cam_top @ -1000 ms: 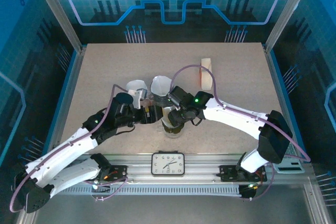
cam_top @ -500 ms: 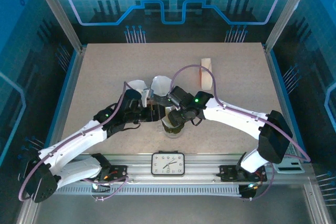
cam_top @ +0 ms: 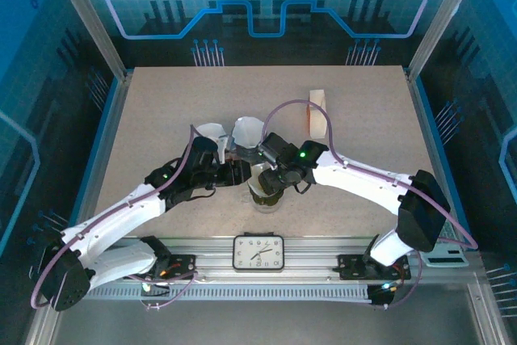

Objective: Place the coffee filter in the dripper

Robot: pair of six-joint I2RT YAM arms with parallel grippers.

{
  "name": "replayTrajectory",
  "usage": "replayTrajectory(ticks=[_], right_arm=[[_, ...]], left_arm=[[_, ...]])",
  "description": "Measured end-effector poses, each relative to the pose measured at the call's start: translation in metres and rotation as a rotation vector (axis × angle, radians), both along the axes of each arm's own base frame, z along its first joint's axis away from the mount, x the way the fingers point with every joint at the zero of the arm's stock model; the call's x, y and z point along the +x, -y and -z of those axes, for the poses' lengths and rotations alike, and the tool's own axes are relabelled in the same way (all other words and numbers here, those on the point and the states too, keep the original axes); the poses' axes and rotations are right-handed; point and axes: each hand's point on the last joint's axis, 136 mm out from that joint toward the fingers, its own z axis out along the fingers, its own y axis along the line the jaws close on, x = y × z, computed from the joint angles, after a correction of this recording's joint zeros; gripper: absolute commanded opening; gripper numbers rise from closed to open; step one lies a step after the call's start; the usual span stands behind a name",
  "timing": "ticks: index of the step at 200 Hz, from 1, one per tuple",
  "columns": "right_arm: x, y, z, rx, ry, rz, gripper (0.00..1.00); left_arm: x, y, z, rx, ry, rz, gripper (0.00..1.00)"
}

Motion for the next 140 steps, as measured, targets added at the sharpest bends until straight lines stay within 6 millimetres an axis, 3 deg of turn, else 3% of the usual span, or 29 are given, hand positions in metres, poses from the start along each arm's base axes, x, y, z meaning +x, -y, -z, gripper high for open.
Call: replayTrajectory(ticks=[24, 44, 80, 115, 140], right_arm=[[0.000, 0.000, 0.000, 0.000, 0.000, 0.000, 0.69], [0.000, 0.000, 0.000, 0.001, 0.000, 0.000, 0.69], [0.000, 0.001, 0.000, 0.005, 0.002, 0.002, 0.69], [0.001, 0.001, 0.000, 0.006, 0.003, 0.004, 0.69], [0.001, 0.001, 0.000, 0.007, 0.004, 0.004, 0.69]], left_arm=[[0.000, 0.000, -0.001, -0.003, 0.002, 0.000, 0.54], [-0.002, 0.001, -0.007, -0.021, 0.014, 0.007, 0.55], [-0.004, 0.006, -0.015, -0.060, 0.027, 0.033, 0.42], [-0.008, 0.006, -0.006, -0.053, 0.011, 0.045, 0.41], [-0.010, 0.005, -0.002, -0.041, -0.002, 0.045, 0.34]])
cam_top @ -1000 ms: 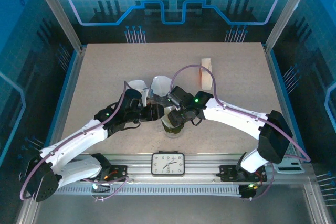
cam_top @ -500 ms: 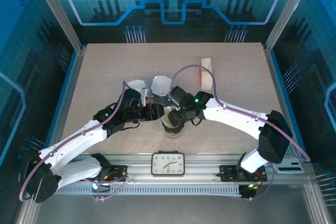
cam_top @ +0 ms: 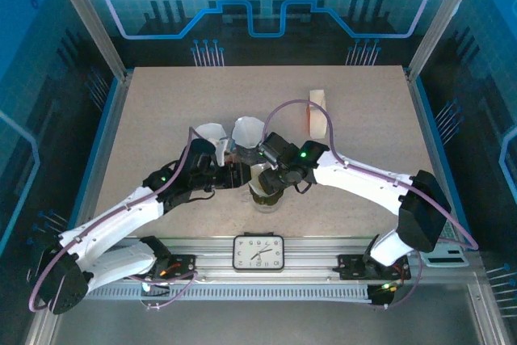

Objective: Place the coffee filter in the dripper

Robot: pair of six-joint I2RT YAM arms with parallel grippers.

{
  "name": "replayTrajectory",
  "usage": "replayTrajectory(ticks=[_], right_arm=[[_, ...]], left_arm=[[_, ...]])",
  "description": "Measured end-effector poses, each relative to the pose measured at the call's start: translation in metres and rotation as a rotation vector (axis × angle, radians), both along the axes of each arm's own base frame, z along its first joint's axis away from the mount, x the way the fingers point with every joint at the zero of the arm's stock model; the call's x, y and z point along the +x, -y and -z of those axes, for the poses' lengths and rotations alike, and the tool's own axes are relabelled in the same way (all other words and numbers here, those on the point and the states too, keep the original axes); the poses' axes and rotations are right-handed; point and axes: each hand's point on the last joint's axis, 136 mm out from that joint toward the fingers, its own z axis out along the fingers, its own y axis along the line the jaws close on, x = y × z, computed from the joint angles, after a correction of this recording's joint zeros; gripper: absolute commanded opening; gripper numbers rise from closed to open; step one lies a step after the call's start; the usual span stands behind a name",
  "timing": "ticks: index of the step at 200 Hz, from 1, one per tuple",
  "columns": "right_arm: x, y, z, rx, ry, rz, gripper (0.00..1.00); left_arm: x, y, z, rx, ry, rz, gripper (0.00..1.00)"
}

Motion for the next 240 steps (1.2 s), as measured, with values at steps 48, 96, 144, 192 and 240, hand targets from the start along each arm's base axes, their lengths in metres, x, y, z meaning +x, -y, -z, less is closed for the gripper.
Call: replayTrajectory(ticks=[48, 96, 144, 192, 240], right_arm=[[-0.001, -0.001, 0.000, 0.003, -0.004, -0.001, 0.70], [0.002, 0.002, -0.003, 0.013, -0.003, 0.010, 0.71], [0.005, 0.011, -0.027, 0.062, 0.040, 0.034, 0.71], [0.003, 0.016, -0.047, 0.104, 0.077, 0.041, 0.71], [0.000, 0.010, -0.042, 0.113, 0.043, 0.019, 0.71]], left_arm=[[-0.002, -0.001, 0.003, 0.009, -0.011, 0.001, 0.33], [-0.002, -0.002, 0.004, 0.013, -0.016, 0.000, 0.33], [-0.002, -0.002, 0.004, 0.014, -0.017, 0.000, 0.36], [-0.003, -0.002, 0.005, 0.016, -0.020, -0.001, 0.36], [-0.002, -0.002, 0.005, 0.016, -0.019, -0.003, 0.36]])
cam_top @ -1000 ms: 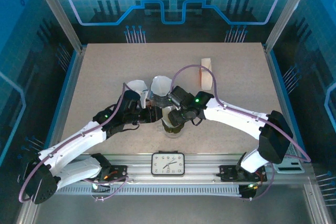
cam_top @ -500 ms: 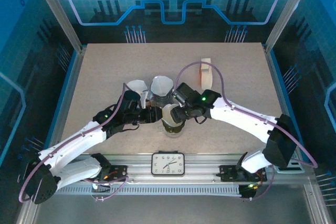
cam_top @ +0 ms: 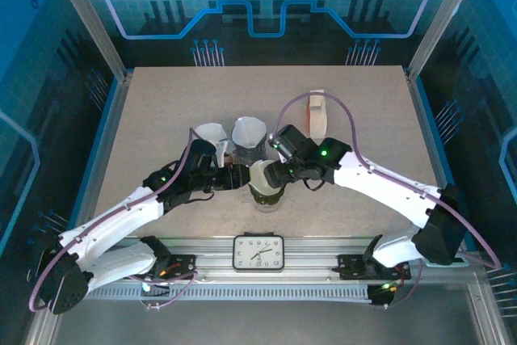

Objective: Place the coffee filter in the dripper

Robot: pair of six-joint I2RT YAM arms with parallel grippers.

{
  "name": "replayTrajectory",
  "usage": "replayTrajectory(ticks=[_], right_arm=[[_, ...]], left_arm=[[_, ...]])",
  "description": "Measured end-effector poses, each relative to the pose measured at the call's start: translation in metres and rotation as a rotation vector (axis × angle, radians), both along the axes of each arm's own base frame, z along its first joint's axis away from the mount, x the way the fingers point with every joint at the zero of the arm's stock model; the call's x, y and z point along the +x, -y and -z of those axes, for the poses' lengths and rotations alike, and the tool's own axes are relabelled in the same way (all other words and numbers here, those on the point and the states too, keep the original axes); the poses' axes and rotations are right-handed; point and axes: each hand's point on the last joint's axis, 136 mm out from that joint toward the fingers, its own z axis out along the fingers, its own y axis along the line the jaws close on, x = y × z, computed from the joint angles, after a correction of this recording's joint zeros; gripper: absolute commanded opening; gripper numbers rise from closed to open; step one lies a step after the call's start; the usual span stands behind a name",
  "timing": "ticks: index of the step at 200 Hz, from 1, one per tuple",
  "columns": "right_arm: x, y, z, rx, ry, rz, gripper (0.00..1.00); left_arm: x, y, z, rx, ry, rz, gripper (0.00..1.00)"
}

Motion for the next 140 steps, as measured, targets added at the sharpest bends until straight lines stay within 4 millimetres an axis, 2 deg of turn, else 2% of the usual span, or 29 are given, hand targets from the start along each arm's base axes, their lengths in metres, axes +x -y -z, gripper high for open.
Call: replayTrajectory(ticks=[37, 66, 140], right_arm=[[0.001, -0.006, 0.029, -0.064, -0.064, -0.025, 0.71], [0.002, -0.007, 0.038, -0.087, -0.078, -0.032, 0.71], [0.004, -0.005, 0.042, -0.109, -0.074, -0.027, 0.71]], left_arm=[[0.000, 0.000, 0.000, 0.000, -0.001, 0.000, 0.37], [0.000, 0.000, 0.000, 0.001, -0.001, 0.000, 0.38], [-0.001, -0.001, -0.003, -0.007, 0.008, -0.001, 0.63]])
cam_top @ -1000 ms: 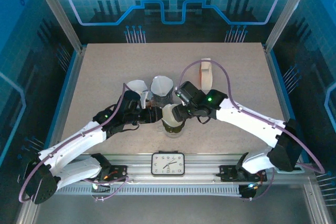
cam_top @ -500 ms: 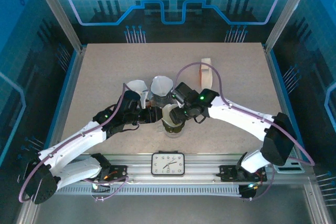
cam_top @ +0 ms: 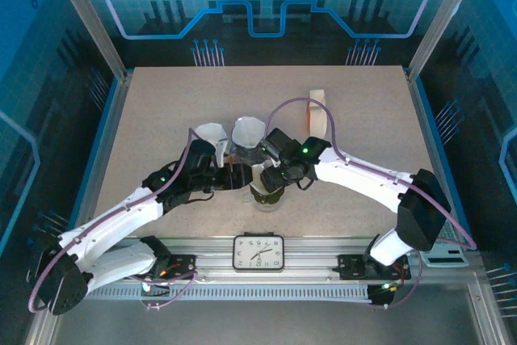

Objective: Place the coffee filter in the dripper

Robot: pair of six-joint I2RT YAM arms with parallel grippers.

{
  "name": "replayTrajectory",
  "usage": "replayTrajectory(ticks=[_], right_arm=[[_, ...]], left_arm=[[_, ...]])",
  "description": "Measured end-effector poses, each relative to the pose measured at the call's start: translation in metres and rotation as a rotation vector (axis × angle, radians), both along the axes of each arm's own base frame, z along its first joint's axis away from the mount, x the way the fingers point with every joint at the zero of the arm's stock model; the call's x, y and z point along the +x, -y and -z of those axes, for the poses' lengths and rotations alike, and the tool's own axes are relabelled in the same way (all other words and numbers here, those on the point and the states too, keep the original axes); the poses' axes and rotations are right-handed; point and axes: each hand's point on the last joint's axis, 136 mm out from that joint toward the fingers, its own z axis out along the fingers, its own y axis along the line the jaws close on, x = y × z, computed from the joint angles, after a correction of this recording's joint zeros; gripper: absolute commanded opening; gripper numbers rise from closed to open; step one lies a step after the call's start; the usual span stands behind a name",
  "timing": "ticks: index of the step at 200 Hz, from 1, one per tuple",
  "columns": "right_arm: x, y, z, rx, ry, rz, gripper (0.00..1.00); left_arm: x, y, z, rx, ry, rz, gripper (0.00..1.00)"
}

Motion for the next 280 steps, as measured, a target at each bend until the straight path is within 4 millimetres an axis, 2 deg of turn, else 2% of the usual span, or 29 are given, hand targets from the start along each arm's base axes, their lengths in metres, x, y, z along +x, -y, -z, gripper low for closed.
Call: replayTrajectory(ticks=[37, 62, 84, 128, 157, 181, 251, 280], right_arm=[[-0.001, -0.001, 0.001, -0.004, 0.002, -0.004, 0.71], [-0.001, -0.001, 0.001, -0.004, 0.001, -0.005, 0.71], [-0.001, -0.001, 0.001, -0.005, 0.003, -0.004, 0.71], [-0.001, -0.001, 0.001, -0.008, 0.006, -0.004, 0.71], [-0.001, -0.001, 0.001, -0.017, 0.016, -0.006, 0.71], [-0.001, -0.001, 0.001, -0.021, 0.018, -0.007, 0.71], [-0.001, -0.002, 0.000, -0.018, 0.020, -0.006, 0.72], [0.000, 0.000, -0.007, -0.006, 0.039, -0.001, 0.72]], left_arm=[[-0.001, 0.001, -0.006, -0.018, 0.016, 0.008, 0.68], [-0.002, 0.003, -0.007, -0.025, 0.014, 0.018, 0.68], [-0.003, 0.003, -0.002, -0.021, 0.002, 0.022, 0.65], [-0.004, 0.003, 0.007, -0.005, -0.019, 0.022, 0.65], [-0.003, 0.003, 0.008, -0.004, -0.021, 0.022, 0.64], [-0.003, 0.003, 0.008, -0.005, -0.023, 0.021, 0.57], [-0.003, 0.004, 0.012, 0.004, -0.032, 0.022, 0.52], [-0.003, 0.004, 0.012, 0.004, -0.033, 0.022, 0.53]])
